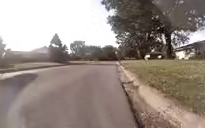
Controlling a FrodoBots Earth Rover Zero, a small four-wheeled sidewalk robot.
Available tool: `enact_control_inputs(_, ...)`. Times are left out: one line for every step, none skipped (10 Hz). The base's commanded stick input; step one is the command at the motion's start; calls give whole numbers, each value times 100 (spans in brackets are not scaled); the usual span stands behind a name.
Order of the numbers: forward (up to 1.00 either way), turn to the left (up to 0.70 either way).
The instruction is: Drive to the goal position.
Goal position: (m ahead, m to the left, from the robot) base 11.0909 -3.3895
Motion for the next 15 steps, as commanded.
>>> enact_control_inputs(85, 0)
enact_control_inputs(85, 0)
enact_control_inputs(85, 0)
enact_control_inputs(85, 0)
enact_control_inputs(85, 0)
enact_control_inputs(85, 0)
enact_control_inputs(85, 0)
enact_control_inputs(85, 0)
enact_control_inputs(85, 0)
enact_control_inputs(85, 0)
enact_control_inputs(85, 0)
enact_control_inputs(85, 0)
enact_control_inputs(85, 0)
enact_control_inputs(85, -8)
enact_control_inputs(85, -20)
